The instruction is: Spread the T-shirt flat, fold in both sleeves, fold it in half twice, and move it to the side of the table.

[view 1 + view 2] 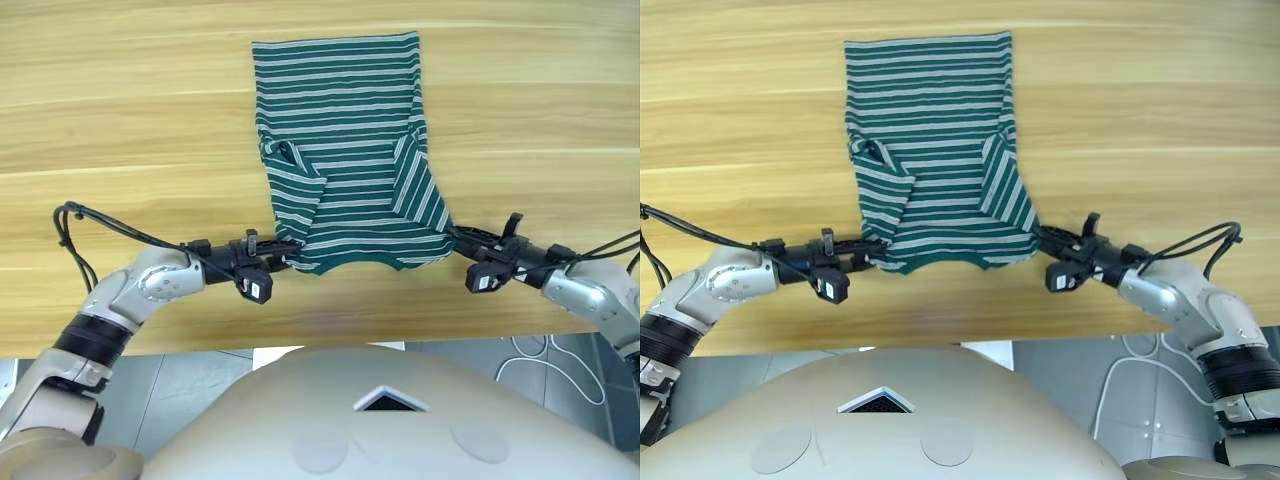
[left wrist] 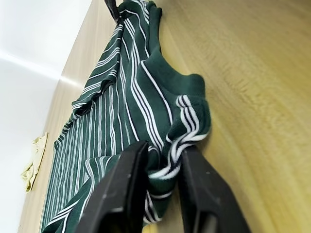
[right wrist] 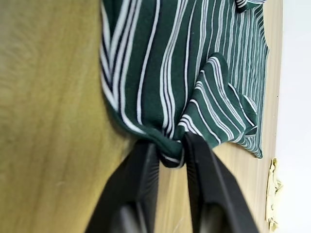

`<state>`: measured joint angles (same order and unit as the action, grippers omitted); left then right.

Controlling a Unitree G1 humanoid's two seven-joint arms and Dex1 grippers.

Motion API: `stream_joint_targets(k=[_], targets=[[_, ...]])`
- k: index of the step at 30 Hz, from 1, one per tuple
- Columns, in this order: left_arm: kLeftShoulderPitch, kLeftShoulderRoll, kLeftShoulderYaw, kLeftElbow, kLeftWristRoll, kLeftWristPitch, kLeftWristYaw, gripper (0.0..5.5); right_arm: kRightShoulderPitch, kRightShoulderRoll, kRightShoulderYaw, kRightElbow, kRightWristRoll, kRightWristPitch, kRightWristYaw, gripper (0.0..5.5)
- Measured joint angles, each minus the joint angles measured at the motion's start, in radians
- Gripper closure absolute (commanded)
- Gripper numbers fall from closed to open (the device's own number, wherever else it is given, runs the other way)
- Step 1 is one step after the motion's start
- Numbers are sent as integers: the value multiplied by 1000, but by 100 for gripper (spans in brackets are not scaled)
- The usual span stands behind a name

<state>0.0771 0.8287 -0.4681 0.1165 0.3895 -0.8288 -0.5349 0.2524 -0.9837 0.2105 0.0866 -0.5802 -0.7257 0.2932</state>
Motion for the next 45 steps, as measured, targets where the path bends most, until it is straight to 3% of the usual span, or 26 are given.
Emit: stream_joint_targets(k=[2,7,12,22,24,27,30,37,45], targets=[[-2,0,3,2,-2,-7,0,508,-3,9,4,9,-5,0,-5,548],[-4,-1,8,4,-11,-14,2,545,-14,21,4,23,-11,-3,-14,550],[8,-1,14,10,-36,-14,7,548,-3,24,1,14,3,-18,-18,550],[331,50,73,-123,-262,5,8,550,320,22,-130,-223,347,-43,33,550],[320,36,142,-138,-281,9,38,550,304,31,-150,-246,387,-38,37,550],[125,-60,263,-89,-231,61,159,550,148,86,-159,-235,388,5,39,550],[-24,-154,291,-36,-178,108,219,550,-45,170,-143,-161,322,53,31,550],[-373,-294,255,324,4,172,332,550,-489,382,-56,188,136,111,-110,550],[-667,-382,161,854,157,117,532,550,-832,521,44,691,-12,132,-328,550]])
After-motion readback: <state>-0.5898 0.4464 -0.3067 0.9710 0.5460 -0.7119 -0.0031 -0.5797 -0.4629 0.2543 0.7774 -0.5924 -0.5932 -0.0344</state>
